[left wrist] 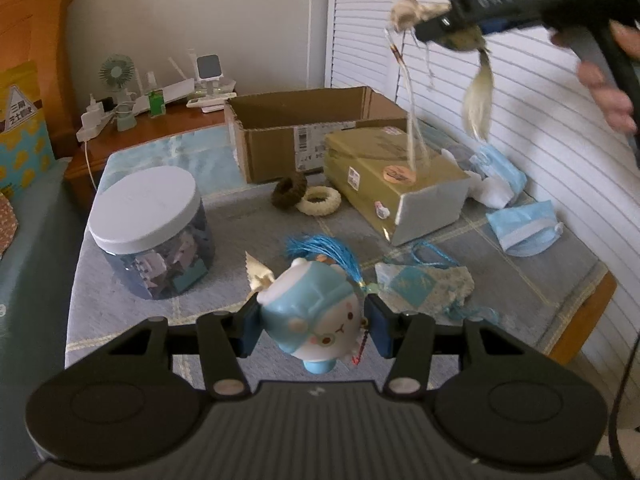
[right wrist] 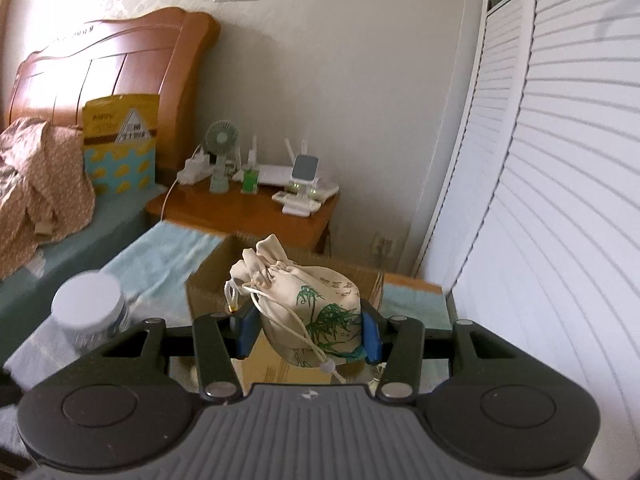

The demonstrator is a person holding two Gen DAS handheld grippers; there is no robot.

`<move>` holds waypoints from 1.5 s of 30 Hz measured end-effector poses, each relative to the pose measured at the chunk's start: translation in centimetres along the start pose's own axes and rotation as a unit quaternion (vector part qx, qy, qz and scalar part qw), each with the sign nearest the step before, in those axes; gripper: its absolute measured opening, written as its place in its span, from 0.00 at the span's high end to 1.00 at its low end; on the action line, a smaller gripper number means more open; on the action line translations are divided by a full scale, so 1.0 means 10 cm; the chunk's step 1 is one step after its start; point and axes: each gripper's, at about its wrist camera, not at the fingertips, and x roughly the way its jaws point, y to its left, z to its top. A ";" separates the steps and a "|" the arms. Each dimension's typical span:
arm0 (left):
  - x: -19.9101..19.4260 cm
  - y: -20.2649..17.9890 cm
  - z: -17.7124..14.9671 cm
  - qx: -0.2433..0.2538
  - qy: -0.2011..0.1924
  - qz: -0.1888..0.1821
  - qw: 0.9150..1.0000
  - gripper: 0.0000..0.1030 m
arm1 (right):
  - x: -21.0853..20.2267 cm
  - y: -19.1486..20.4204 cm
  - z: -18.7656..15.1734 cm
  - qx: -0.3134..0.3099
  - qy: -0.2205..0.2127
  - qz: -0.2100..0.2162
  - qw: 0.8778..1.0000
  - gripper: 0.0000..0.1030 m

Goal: Organize soft objects
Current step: 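Carry the pouch into the cardboard box and open the right tool while the left tool lifts the figurine, then lower the blue figurine into the cardboard box and open the left tool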

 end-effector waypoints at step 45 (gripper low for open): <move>0.14 0.08 0.51 0.001 0.020 0.034 0.999 0.49 | 0.57 -0.06 -0.41 0.075 0.074 0.020 0.994 0.00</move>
